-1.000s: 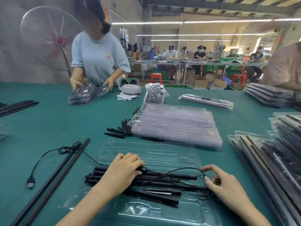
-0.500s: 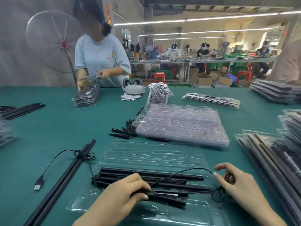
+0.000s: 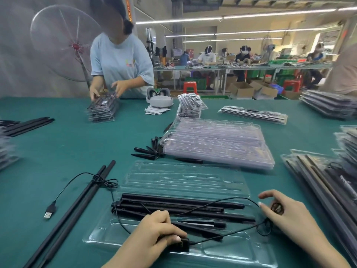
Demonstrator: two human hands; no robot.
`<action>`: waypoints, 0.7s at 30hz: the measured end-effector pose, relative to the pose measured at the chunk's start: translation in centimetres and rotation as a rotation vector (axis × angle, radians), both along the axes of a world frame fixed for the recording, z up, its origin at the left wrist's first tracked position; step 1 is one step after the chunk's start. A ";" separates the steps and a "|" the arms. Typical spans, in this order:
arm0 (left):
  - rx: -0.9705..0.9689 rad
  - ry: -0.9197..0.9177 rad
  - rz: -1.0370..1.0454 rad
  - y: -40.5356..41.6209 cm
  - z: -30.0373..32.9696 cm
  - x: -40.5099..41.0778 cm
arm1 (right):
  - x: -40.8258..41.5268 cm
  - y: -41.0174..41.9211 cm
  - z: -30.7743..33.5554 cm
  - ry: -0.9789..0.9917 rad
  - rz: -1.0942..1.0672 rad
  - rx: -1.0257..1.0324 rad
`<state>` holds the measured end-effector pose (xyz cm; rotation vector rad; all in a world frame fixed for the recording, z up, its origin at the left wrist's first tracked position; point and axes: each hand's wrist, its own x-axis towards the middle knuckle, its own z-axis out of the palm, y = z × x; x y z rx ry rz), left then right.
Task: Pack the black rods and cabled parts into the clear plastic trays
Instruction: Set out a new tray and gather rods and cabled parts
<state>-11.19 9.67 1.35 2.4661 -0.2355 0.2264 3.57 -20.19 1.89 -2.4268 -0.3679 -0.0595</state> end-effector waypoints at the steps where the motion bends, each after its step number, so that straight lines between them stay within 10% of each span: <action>1: -0.015 0.005 0.012 0.0 0.0 -0.1 | 0.1 0.0 0.0 -0.001 0.003 -0.001; 21: 0.133 0.206 0.116 0.5 1.2 1.5 | 0.5 -0.7 -0.4 0.024 0.056 -0.025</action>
